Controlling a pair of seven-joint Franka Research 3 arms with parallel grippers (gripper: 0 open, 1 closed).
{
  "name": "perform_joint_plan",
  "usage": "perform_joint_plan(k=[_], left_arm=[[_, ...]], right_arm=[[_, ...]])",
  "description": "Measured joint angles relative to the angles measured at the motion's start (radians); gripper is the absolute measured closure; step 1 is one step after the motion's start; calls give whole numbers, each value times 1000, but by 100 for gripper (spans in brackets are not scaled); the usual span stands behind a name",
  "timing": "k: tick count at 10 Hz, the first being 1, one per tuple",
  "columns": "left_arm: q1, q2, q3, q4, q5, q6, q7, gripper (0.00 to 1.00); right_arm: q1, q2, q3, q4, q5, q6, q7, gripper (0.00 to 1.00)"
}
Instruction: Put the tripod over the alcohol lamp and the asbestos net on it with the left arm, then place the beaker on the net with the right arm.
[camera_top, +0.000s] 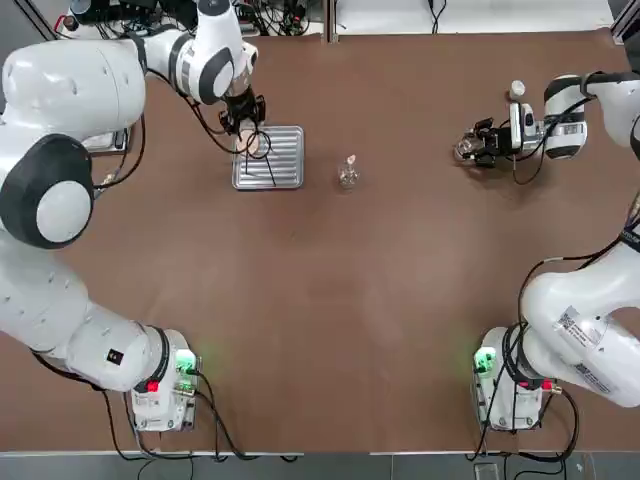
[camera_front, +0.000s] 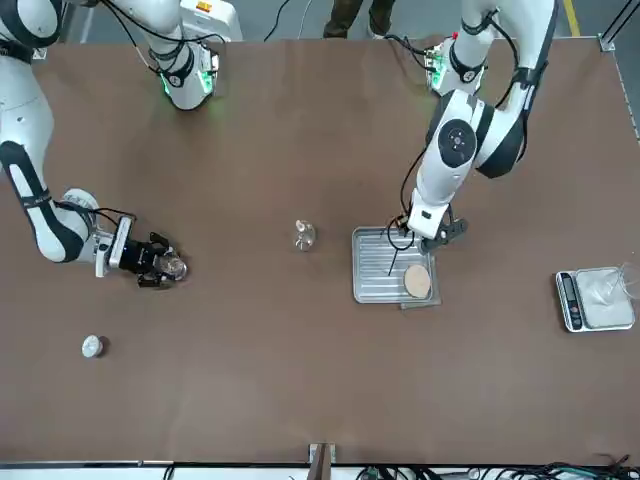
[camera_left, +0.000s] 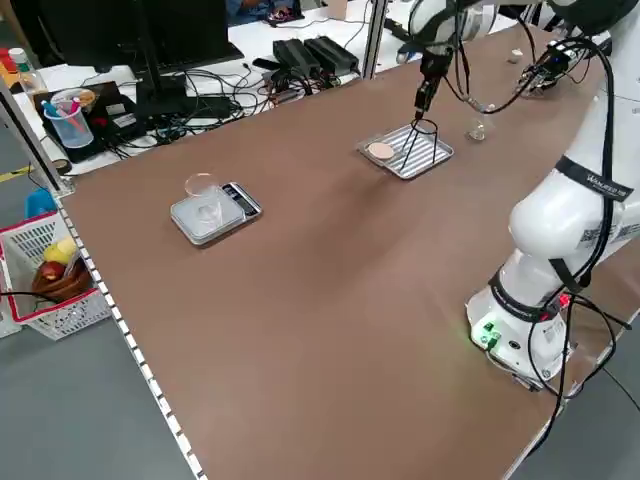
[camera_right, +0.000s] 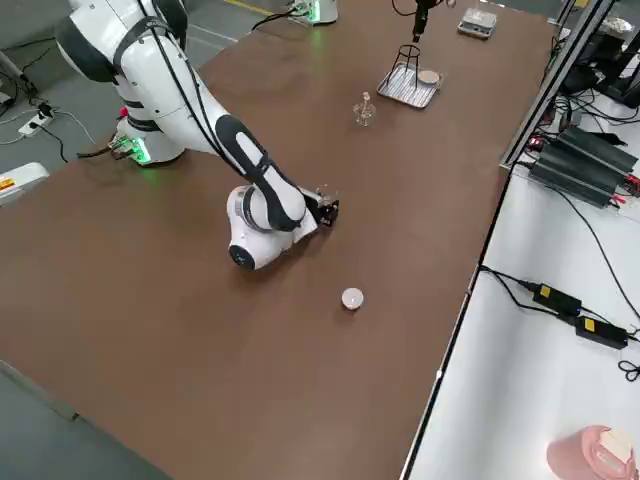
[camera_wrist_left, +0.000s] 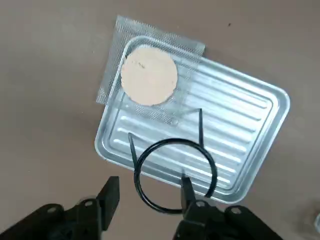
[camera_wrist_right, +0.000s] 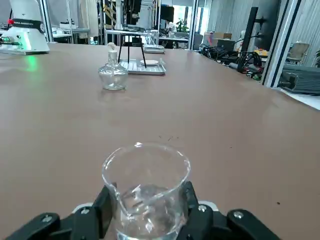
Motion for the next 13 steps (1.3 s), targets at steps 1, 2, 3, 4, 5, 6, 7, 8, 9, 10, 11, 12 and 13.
perform_joint_plan(k=[1,2,3,4,5,6,7,8,9,10,11,12,13], left_arm=[[-1,-4,-11,-30,0,35,-9,43],[-3,-6,-18,-56,0,68,-13,43],[-3,-6,-19,-76,0,91,-13,44],[-2,-6,-19,-86,1,100,-13,44],[-1,-6,-18,-90,15,101,-13,44],[-2,-6,-18,-94,32,101,-13,44],[-2,-6,-18,-100,38,101,-13,45],[-2,-6,-18,-106,42,101,-13,47],[-2,-6,-18,-110,44,102,-13,47],[-2,-5,-18,-115,52,107,-13,47],[0,-3,-18,-117,64,113,-13,49],[2,-1,-18,-118,68,118,-13,50],[3,-1,-18,-118,68,120,-13,53]], right_arm=[[-2,0,0,0,0,-1,0,41],[-2,0,0,0,0,-1,0,41],[-3,0,0,0,0,-2,0,41],[-3,0,0,0,0,-2,0,41],[-3,0,0,0,0,-2,0,41],[-3,0,0,0,0,-2,0,41],[-3,0,0,0,0,-2,0,41],[-3,0,0,0,0,-2,0,41],[-3,0,0,0,0,-2,0,41],[-3,0,0,0,0,-2,0,41],[-3,0,0,0,0,-3,1,41],[-3,0,1,0,0,-3,2,41],[-3,0,1,0,0,-4,2,41]])
